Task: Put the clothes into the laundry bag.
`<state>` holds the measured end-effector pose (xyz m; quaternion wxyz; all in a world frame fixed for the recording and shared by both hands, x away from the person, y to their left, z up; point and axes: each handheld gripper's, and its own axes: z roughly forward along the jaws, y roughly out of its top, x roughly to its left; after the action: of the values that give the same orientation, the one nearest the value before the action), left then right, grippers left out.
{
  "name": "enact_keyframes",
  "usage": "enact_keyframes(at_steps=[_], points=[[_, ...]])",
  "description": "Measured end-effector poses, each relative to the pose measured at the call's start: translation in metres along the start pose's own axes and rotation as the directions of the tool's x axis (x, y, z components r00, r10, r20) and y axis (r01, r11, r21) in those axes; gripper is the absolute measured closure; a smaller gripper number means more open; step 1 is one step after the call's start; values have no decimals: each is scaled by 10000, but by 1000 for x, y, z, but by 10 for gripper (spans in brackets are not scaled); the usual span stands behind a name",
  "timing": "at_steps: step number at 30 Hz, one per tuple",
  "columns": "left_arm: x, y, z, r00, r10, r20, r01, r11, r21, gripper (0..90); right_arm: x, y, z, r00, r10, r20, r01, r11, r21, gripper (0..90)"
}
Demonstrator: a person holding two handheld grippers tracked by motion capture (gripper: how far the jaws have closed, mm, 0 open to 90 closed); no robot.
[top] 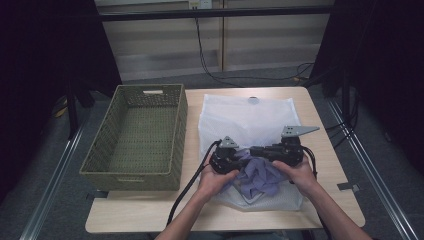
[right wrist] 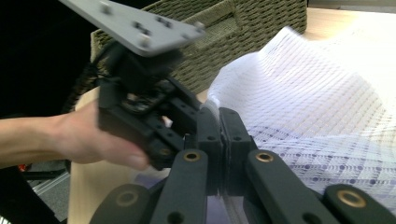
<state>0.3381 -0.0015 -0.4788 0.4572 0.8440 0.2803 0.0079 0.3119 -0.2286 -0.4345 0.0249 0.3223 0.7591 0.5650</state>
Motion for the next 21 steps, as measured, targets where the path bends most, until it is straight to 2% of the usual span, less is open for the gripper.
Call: enact_keyframes(at_steps=[3, 5, 10, 14, 17, 18, 21], points=[[2, -3, 2, 10000, -19, -80, 19, 10000, 45, 792, 4, -2, -4, 10000, -38, -71, 38, 10000, 13, 885], [2, -8, 5, 9997, -238, -88, 238, 9997, -41, 792, 7, -5, -3, 9999, -43, -123, 45, 9999, 155, 885], [4, -13, 7, 9998, -126, -121, 128, 9998, 158, 789, 12, -16, -1, 9996, -53, -279, 70, 9981, 616, 884], [3, -15, 8, 9998, -88, -157, 92, 9996, 272, 780, 12, -25, -1, 9995, 26, -329, 4, 9958, 913, 882], [3, -16, 8, 9998, -172, -76, 173, 9996, 220, 763, 11, -29, 1, 9993, 35, -379, 3, 9951, 992, 880], [3, -17, 7, 9995, -311, -24, 311, 9995, 113, 753, 11, -29, 2, 9992, 55, -393, -15, 9949, 1004, 879], [4, -19, 3, 9999, -100, 33, 100, 9999, 27, 705, 6, -33, 5, 9991, 162, -382, -118, 9935, 1133, 869]])
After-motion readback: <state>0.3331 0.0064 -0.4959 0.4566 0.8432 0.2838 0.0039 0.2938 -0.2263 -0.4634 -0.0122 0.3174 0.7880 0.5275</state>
